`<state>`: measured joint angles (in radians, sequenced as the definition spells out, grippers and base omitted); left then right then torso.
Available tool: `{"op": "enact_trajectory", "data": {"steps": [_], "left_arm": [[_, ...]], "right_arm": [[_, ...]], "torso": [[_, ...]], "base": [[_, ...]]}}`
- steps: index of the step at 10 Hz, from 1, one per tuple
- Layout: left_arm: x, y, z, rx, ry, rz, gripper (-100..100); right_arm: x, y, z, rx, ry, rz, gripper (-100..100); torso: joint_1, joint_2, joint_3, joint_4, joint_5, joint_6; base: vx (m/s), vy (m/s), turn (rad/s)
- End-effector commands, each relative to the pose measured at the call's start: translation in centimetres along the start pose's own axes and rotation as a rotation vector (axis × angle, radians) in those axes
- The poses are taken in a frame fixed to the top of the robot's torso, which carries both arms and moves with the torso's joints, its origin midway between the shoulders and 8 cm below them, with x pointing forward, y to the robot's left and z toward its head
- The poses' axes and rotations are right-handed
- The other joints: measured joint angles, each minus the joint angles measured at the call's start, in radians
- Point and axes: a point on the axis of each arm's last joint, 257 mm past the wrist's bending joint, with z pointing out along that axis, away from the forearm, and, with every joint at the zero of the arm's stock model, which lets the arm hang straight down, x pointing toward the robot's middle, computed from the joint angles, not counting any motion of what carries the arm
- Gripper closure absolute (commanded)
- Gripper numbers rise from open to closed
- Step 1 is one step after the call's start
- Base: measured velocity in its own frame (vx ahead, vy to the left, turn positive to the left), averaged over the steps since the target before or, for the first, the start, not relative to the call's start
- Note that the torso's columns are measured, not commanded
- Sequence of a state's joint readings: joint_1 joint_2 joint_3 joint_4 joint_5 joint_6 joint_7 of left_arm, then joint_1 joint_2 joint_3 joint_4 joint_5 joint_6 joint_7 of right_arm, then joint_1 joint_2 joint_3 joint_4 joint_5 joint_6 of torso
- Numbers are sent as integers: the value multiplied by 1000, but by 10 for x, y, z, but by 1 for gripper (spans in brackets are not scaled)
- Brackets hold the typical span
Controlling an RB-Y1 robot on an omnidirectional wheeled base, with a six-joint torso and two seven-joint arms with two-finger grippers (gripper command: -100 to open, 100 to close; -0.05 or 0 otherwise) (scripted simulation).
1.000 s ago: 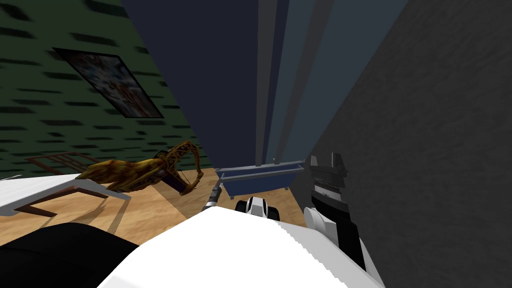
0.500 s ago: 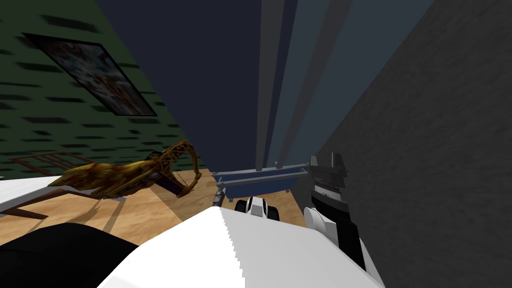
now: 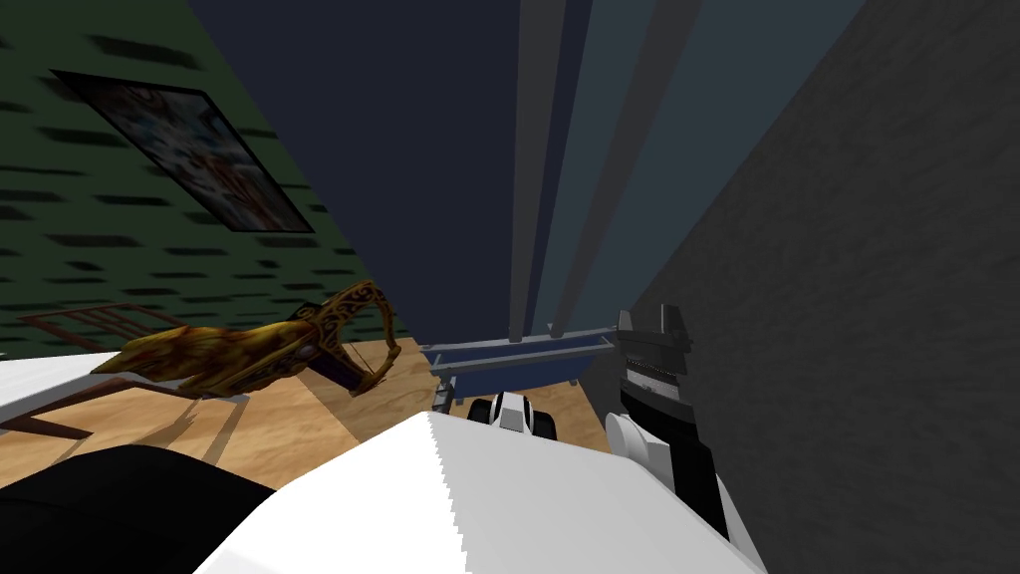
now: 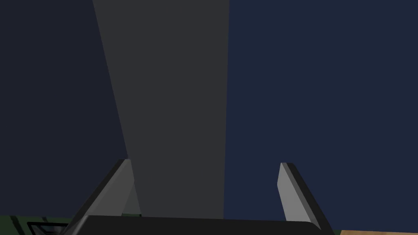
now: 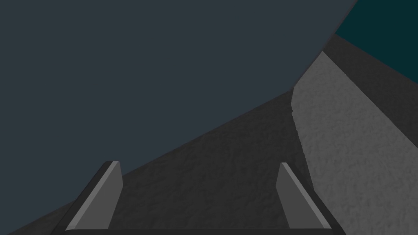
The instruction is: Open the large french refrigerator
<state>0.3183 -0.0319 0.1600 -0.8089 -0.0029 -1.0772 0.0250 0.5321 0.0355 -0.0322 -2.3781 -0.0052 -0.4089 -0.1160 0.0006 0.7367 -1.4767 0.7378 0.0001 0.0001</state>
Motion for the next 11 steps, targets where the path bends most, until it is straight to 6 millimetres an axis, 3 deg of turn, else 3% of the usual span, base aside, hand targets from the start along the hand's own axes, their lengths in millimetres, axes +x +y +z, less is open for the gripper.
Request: {"op": "enact_trajectory", "data": {"steps": [1,2,3,4,5,11], "left_arm": [[-3,-4,12,-2,0,0,-100],[-2,-3,10,0,0,0,-100],[0,0,0,-2,0,0,100],[1,1,-5,-2,0,0,100],[0,-7,5,21,0,-1,100],[-1,-8,6,0,11,2,100]], "right_arm": [[0,0,0,0,0,0,0],[0,0,0,0,0,0,0],[0,0,0,0,0,0,0],[0,0,0,0,0,0,0],[0,0,0,0,0,0,0],[0,0,0,0,0,0,0]], "torso": [[-1,0,0,0,0,0],[-1,0,0,0,0,0],[-1,2,1,0,0,0],[1,3,3,-2,3,0],[3,0,2,-5,6,1],[3,-7,-3,-2,2,0]], "base": [[37,-3,0],[18,0,-1],[-20,6,5],[-48,4,10],[-31,-5,5],[-131,-43,11]]}}
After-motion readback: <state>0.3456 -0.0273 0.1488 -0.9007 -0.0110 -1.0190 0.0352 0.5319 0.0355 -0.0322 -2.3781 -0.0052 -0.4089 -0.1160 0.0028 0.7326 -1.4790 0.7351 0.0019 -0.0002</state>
